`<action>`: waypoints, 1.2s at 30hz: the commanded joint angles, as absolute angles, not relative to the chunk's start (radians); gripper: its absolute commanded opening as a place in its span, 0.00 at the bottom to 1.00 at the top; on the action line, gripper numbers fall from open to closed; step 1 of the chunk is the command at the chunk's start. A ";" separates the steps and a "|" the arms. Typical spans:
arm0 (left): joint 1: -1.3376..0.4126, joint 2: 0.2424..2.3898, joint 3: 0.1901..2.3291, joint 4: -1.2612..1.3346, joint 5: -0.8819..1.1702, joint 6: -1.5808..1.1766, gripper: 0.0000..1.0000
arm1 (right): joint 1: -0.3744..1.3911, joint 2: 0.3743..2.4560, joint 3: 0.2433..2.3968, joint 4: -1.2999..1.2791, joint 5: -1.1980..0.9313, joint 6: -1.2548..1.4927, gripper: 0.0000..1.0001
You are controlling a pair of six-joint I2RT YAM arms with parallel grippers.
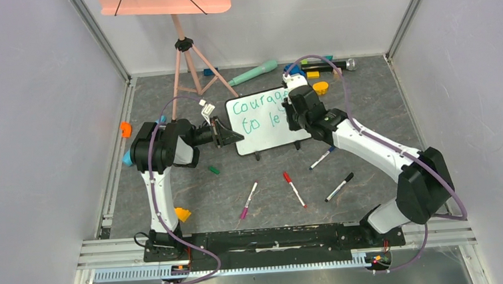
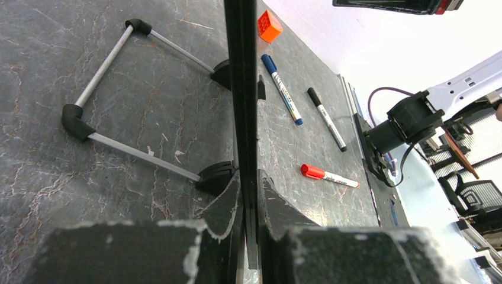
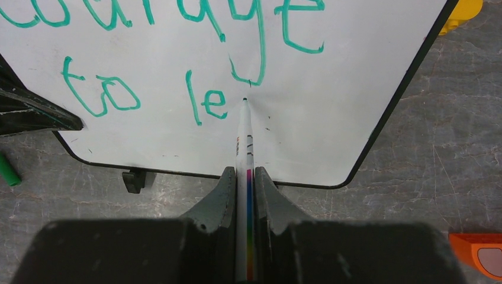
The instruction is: Write a sentence on the whiteboard
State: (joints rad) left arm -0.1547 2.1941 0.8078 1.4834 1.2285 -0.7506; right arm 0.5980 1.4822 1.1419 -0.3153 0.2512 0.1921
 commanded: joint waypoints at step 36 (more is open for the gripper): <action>-0.164 2.184 0.824 1.557 1.249 -0.672 0.02 | 0.588 1.500 1.091 -0.285 0.222 0.161 0.00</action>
State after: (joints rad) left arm -0.1547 2.1941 0.8085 1.4834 1.2293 -0.7509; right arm 0.5930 1.5085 1.1030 -0.2955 0.1978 0.1642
